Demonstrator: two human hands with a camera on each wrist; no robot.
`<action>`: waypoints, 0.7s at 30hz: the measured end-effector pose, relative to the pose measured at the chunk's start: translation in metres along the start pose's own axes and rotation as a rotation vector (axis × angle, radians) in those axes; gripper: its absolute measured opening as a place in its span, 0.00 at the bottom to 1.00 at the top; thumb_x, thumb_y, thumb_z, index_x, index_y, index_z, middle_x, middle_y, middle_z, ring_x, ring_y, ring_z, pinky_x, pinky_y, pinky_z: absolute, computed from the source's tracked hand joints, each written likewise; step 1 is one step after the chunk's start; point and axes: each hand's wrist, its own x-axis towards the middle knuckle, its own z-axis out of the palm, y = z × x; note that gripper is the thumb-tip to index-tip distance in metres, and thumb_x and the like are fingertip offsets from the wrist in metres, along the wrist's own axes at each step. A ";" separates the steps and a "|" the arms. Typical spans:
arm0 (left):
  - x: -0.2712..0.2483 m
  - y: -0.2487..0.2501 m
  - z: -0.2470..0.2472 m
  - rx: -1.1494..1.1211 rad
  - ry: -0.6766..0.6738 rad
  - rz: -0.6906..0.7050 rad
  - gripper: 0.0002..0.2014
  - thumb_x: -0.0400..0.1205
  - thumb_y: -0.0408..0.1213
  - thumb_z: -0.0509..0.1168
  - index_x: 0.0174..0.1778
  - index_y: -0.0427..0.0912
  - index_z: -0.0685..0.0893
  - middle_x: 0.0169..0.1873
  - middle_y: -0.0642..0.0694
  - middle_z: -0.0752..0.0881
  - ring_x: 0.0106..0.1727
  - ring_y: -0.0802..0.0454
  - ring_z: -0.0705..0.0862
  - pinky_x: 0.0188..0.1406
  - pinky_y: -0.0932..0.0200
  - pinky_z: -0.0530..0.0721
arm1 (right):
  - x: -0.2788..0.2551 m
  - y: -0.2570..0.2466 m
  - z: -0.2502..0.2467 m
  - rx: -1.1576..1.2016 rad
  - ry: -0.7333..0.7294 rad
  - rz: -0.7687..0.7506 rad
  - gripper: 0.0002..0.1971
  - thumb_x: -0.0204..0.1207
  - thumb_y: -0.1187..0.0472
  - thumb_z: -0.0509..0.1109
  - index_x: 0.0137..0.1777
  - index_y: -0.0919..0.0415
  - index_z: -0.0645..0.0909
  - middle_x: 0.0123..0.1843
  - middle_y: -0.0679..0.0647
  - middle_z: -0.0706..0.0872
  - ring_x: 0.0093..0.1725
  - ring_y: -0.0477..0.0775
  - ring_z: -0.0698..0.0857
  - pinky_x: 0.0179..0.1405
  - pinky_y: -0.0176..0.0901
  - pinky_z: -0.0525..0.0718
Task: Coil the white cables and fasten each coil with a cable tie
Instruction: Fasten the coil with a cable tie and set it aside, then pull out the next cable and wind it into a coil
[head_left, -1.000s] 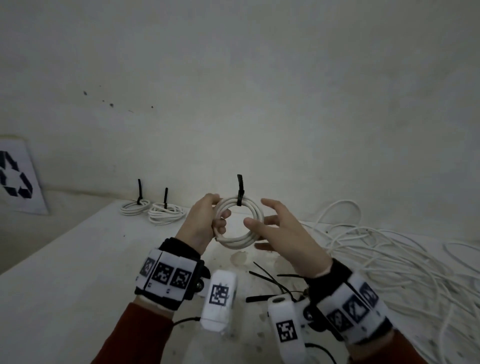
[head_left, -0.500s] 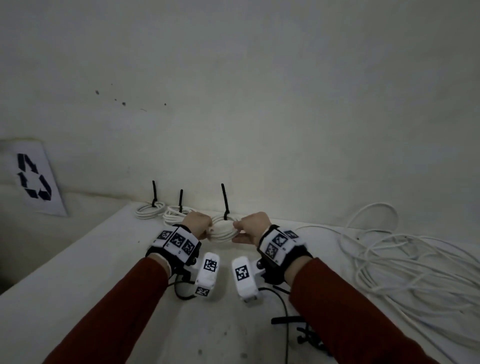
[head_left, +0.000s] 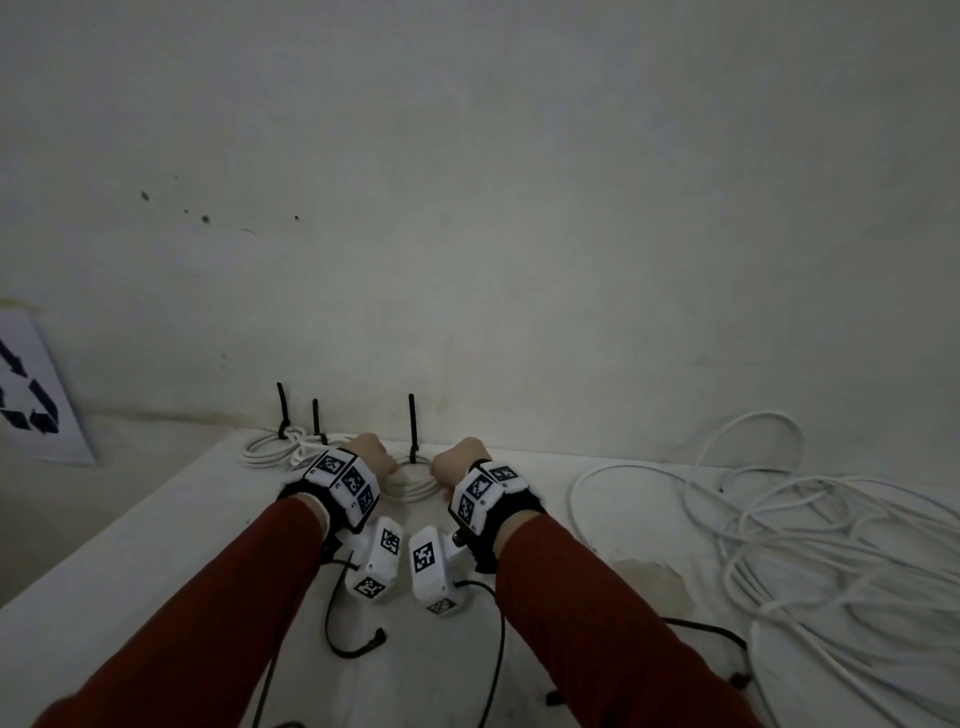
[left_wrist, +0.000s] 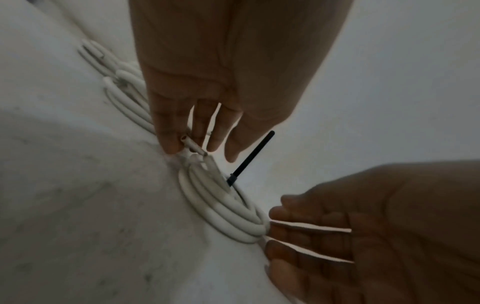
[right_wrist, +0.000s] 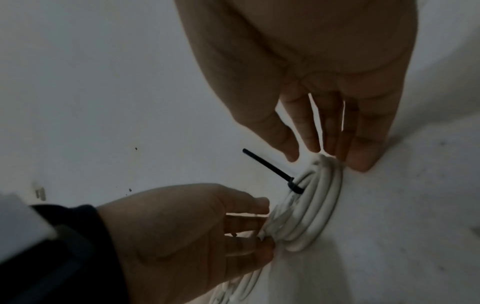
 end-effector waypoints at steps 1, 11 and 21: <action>-0.003 0.002 -0.002 0.011 0.002 0.004 0.19 0.84 0.35 0.60 0.25 0.41 0.68 0.25 0.47 0.71 0.26 0.55 0.68 0.27 0.63 0.67 | -0.003 -0.006 -0.005 0.208 0.000 0.110 0.06 0.79 0.65 0.64 0.40 0.59 0.73 0.33 0.51 0.74 0.31 0.51 0.74 0.31 0.36 0.74; -0.107 0.066 -0.006 -0.154 0.229 0.489 0.10 0.83 0.38 0.63 0.49 0.37 0.87 0.48 0.43 0.87 0.52 0.45 0.83 0.53 0.55 0.78 | -0.121 0.018 -0.085 0.453 0.110 -0.008 0.04 0.79 0.67 0.66 0.52 0.65 0.78 0.43 0.56 0.80 0.30 0.53 0.83 0.25 0.40 0.83; -0.209 0.161 0.060 -0.108 0.040 0.889 0.07 0.81 0.41 0.64 0.46 0.50 0.88 0.49 0.51 0.88 0.54 0.50 0.83 0.58 0.52 0.79 | -0.251 0.151 -0.178 -0.518 0.232 0.196 0.15 0.76 0.54 0.72 0.56 0.63 0.85 0.54 0.55 0.85 0.58 0.55 0.82 0.47 0.37 0.72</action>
